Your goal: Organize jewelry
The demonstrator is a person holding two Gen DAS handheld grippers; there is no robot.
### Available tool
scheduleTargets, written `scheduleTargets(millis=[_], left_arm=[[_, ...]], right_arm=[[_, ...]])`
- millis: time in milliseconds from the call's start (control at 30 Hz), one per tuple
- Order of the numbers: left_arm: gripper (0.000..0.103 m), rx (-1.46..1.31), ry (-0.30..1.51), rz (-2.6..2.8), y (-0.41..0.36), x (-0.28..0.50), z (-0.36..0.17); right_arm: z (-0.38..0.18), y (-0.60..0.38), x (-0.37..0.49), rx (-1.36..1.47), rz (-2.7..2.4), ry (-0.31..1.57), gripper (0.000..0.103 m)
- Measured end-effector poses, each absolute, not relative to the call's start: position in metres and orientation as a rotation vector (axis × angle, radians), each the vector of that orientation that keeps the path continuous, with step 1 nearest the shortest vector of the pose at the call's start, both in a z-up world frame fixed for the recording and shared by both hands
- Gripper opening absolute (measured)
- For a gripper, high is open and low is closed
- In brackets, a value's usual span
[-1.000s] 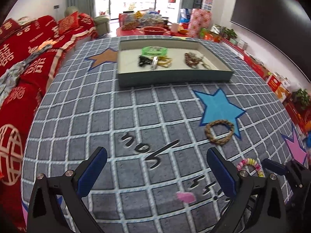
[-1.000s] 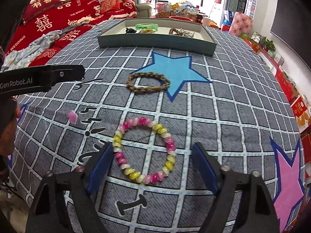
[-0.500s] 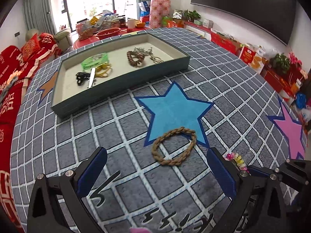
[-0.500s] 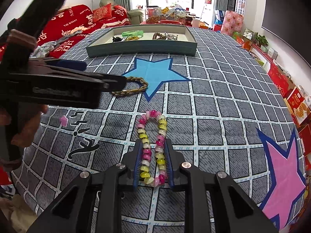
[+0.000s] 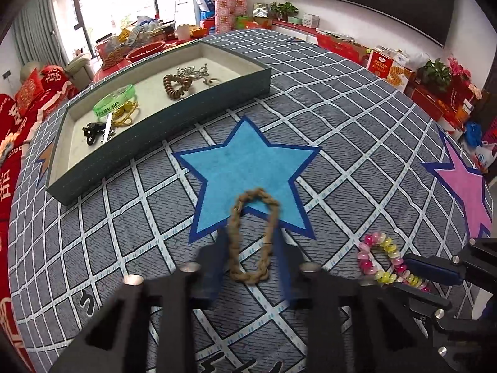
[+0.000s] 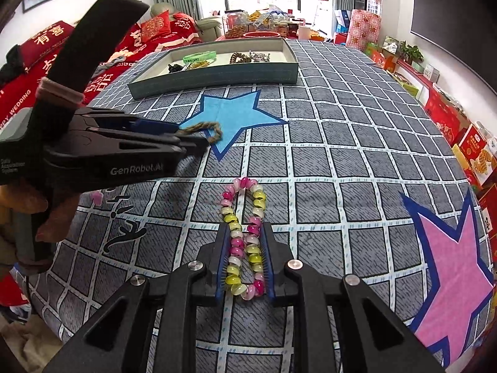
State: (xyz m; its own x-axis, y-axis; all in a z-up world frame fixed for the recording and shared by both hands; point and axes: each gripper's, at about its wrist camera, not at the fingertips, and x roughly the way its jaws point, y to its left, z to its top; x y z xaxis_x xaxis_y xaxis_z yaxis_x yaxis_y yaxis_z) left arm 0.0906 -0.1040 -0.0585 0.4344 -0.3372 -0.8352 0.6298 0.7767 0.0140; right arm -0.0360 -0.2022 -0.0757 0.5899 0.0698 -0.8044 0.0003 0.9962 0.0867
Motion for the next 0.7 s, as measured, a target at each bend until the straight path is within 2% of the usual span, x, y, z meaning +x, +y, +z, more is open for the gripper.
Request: scheduleTargets(millis=[700], left_arm=[[0.024, 0.128, 0.901, -0.447, -0.035, 0.062, -0.041]], right_arm=[[-0.065, -0.218, -0.032, 0.233, 0.055, 0.938, 0.02]])
